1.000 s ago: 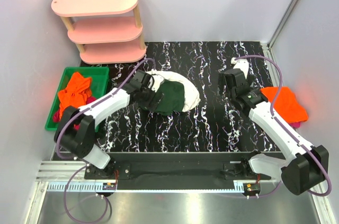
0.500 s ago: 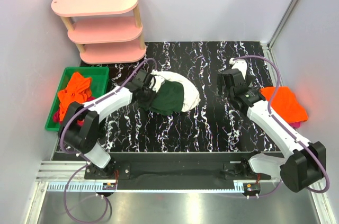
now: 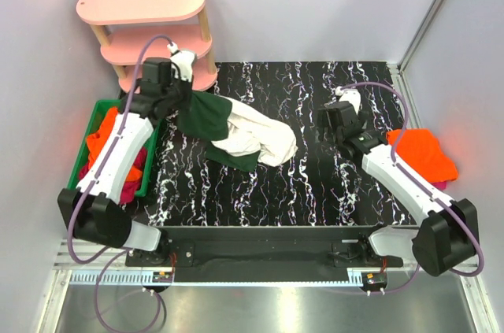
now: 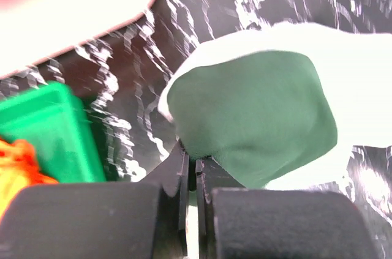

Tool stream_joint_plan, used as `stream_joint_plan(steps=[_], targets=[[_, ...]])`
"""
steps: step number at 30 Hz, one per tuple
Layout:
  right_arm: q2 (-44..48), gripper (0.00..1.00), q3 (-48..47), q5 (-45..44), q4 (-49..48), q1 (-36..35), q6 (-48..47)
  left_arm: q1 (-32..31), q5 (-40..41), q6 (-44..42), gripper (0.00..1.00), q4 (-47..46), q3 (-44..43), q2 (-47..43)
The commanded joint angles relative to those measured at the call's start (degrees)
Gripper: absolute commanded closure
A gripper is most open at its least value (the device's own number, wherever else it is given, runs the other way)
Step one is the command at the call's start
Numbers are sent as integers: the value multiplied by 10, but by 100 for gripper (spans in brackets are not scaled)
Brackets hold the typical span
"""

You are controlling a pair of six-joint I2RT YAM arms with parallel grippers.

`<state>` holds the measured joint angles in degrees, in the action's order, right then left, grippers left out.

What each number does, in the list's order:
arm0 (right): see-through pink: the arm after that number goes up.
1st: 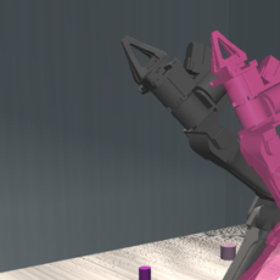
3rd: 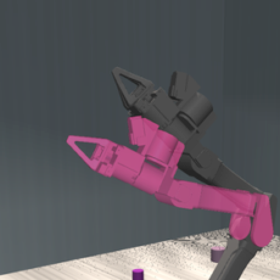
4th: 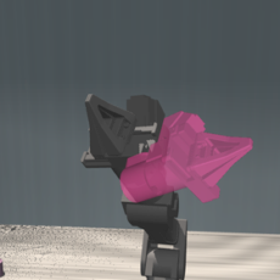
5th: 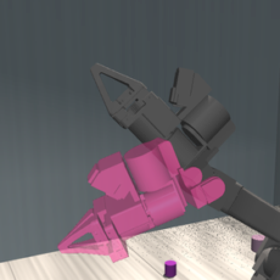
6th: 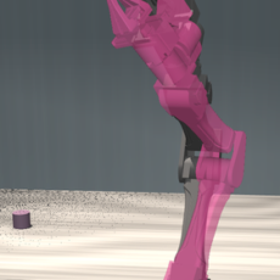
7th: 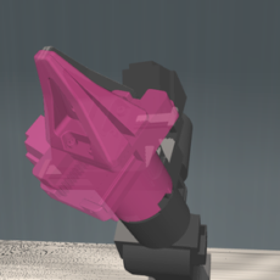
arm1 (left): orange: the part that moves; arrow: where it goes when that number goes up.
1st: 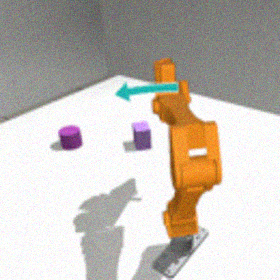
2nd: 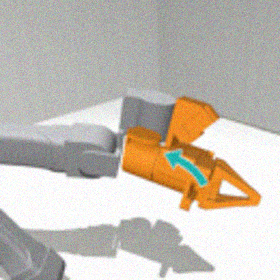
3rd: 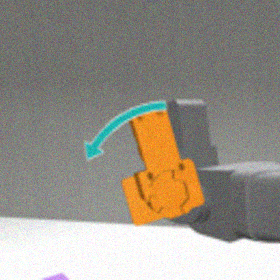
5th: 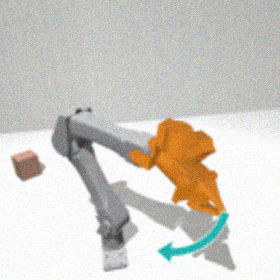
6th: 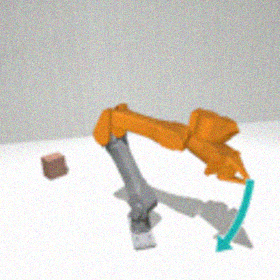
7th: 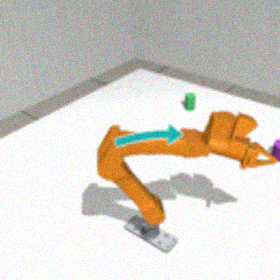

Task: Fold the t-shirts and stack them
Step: Flatten out the tshirt

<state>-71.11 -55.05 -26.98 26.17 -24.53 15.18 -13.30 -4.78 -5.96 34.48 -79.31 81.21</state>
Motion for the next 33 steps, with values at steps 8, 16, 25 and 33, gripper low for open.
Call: stream_joint_plan(steps=[8,16,25,33], targets=[[-97,6,-46,57,-60,-60,46,71,-25,2,100,28,-88,-2],[-196,9,-96,87,-91,-92,52,88,-31,-1,100,44,-117,-4],[-285,11,-129,148,-128,-132,64,88,-31,-4,100,48,-107,-7],[-333,17,-139,153,-138,-146,85,88,-33,-5,100,49,-91,-13]])
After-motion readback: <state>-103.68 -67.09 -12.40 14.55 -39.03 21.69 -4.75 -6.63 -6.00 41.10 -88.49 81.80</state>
